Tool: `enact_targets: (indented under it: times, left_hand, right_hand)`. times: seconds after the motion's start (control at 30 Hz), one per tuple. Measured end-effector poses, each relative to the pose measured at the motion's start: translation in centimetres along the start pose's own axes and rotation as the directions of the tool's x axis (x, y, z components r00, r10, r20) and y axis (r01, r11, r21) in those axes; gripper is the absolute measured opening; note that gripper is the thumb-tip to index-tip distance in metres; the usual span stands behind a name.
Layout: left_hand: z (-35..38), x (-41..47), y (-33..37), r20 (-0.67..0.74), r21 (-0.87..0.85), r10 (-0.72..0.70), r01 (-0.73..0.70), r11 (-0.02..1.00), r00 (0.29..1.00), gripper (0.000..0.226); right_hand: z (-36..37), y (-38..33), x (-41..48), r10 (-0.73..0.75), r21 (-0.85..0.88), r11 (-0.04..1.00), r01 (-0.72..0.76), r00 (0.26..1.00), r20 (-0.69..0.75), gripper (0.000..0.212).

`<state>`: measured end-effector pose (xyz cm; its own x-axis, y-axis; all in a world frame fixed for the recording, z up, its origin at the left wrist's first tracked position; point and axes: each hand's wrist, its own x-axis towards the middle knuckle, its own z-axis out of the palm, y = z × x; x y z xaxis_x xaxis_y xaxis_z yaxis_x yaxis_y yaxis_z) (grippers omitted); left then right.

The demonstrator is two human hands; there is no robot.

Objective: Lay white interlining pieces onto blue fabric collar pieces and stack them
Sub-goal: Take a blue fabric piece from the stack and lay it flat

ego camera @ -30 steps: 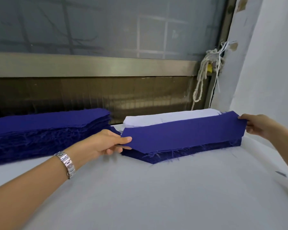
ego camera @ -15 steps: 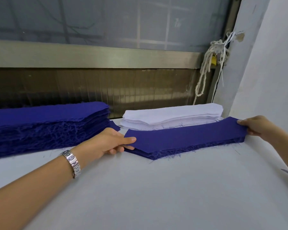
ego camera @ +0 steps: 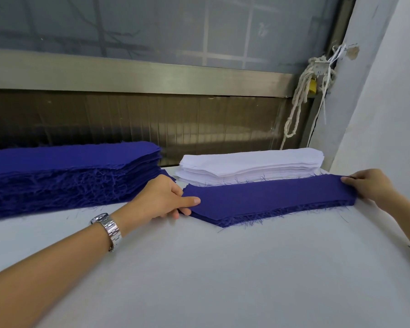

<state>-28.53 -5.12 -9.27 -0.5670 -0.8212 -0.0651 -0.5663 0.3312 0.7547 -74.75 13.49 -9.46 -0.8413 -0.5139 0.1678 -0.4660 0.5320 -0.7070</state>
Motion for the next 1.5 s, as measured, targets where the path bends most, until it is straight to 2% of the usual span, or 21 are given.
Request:
enact_targets:
  times: [0.07, 0.17, 0.3, 0.47, 0.6, 0.73, 0.77, 0.83, 0.9, 1.03, 1.13, 1.23, 1.33, 1.5]
  left_hand:
    - [0.0, 0.0, -0.1, -0.012, 0.04, 0.019, -0.019, 0.999, 1.0, 0.057]
    - [-0.1, 0.0, -0.3, -0.037, 0.084, 0.033, -0.03, 0.996, 0.999, 0.045]
    - [-0.6, 0.1, -0.4, -0.034, 0.062, 0.009, -0.007, 0.998, 0.999, 0.039]
    - [-0.9, 0.0, -0.5, -0.059, 0.14, -0.004, 0.012, 0.99, 0.998, 0.043]
    - [-1.2, -0.1, -0.4, -0.144, 0.285, 0.072, -0.028, 0.958, 0.987, 0.043]
    - [-2.0, -1.0, 0.2, -0.272, 0.411, 0.174, -0.049, 0.911, 0.946, 0.042]
    - [-2.3, -1.3, 0.3, -0.297, 0.426, 0.201, -0.059, 0.903, 0.934, 0.041]
    - [-2.9, -2.2, 0.6, -0.335, 0.443, 0.265, -0.097, 0.891, 0.904, 0.04]
    - [-3.9, -3.1, 0.5, -0.375, 0.469, 0.338, -0.138, 0.872, 0.863, 0.036]
    - [-6.7, -5.1, -0.3, -0.41, 0.479, 0.458, -0.241, 0.844, 0.789, 0.023]
    - [-9.1, -6.2, -1.8, -0.463, 0.504, 0.516, -0.264, 0.822, 0.72, 0.016]
    - [-11.4, -7.1, -3.8, -0.52, 0.538, 0.52, -0.212, 0.815, 0.678, 0.011]
    - [-13.6, -7.8, -5.8, -0.555, 0.589, 0.514, -0.127, 0.798, 0.654, 0.011]
    - [-18.2, -9.0, -8.8, -0.593, 0.599, 0.428, 0.018, 0.801, 0.682, 0.018]
  right_hand:
    - [0.0, 0.1, -0.1, -0.005, -0.01, 1.0, 0.005, 1.0, -0.003, 0.024]
    - [0.0, 0.2, -0.1, -0.005, -0.032, 0.999, 0.005, 1.0, -0.007, 0.028]
    - [0.1, 0.3, -0.1, -0.011, -0.074, 0.997, 0.009, 1.0, -0.027, 0.029]
    - [0.4, 0.4, -0.2, -0.023, -0.095, 0.995, 0.018, 0.998, -0.056, 0.028]
    - [0.3, 0.1, -0.8, -0.018, -0.142, 0.99, 0.005, 0.995, -0.094, 0.032]
    - [0.5, -1.2, -2.0, -0.025, -0.28, 0.96, -0.017, 0.989, -0.146, 0.027]
    - [0.6, -1.9, -2.6, -0.021, -0.3, 0.953, -0.027, 0.988, -0.154, 0.032]
    - [0.9, -3.8, -3.6, -0.066, -0.3, 0.954, 0.022, 0.988, -0.137, 0.036]
    - [1.7, -6.3, -4.6, -0.159, -0.27, 0.954, 0.127, 0.982, -0.098, 0.032]
    - [4.7, -11.5, -6.9, -0.39, -0.236, 0.897, 0.374, 0.921, -0.024, 0.021]
    - [7.3, -15.3, -8.4, -0.464, -0.217, 0.862, 0.457, 0.885, 0.02, 0.014]
    - [9.7, -19.0, -9.8, -0.492, -0.159, 0.851, 0.501, 0.866, 0.093, 0.011]
    - [12.1, -22.3, -11.6, -0.496, -0.126, 0.848, 0.515, 0.855, 0.15, 0.016]
    - [15.7, -27.1, -14.8, -0.556, 0.016, 0.823, 0.568, 0.8, 0.225, 0.019]
